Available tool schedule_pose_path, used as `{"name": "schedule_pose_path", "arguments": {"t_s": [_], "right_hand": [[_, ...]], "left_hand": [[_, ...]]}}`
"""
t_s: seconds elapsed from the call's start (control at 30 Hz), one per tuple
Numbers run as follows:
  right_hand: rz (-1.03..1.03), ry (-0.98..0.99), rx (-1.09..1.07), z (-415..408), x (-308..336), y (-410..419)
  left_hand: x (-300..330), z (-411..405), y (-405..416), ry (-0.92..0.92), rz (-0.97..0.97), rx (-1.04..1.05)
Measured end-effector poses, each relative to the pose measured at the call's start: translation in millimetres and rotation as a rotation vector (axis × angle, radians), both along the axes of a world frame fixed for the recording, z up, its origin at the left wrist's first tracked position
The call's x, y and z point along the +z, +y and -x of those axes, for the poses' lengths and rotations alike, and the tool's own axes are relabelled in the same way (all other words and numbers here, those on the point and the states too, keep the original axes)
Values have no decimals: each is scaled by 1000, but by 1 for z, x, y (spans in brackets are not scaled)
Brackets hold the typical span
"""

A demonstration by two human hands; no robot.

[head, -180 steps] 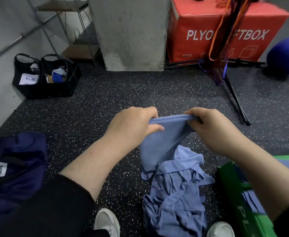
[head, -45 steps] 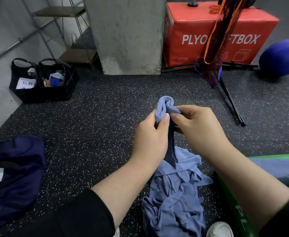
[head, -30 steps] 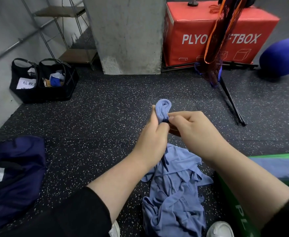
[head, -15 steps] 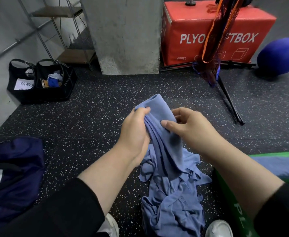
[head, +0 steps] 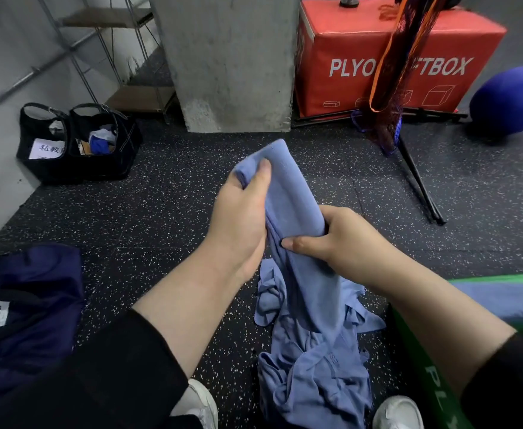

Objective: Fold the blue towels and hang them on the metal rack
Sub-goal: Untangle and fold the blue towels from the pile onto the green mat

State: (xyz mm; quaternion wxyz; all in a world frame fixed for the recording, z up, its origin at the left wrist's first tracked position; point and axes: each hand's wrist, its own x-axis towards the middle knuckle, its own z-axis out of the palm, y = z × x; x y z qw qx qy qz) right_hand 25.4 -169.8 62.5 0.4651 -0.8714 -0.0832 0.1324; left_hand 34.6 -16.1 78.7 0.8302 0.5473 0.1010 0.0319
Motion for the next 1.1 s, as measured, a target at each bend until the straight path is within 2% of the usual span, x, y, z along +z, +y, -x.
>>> {"name": "schedule_pose_path", "arguments": {"t_s": [0.13,0.2,0.27,0.37,0.47,0.53,0.67,0.9,1.1], "right_hand": [[-71,-39,-58,1,2,0],[-60,-35,-49,3,2,-2],[-44,-16,-39,6,3,-3],[-39,14,-35,8,6,-3],[-19,67,-3,11,8,-4],[18,49,-17,11,5,-5],[27,47,-52,9,3,-7],[56,132,-5,11,4,-8],[181,100,65,12,-3,-7]], "left_hand": [[3,-4,8,25,67,-67],[-4,1,6,127,62,-200],[-11,5,3,199,44,-244],[-13,0,3,163,40,-122],[-7,-11,15,138,133,-6],[-9,-14,21,173,173,-24],[-25,-2,11,258,133,-206],[-24,-24,23,219,276,68],[-22,-24,23,183,298,68]]}}
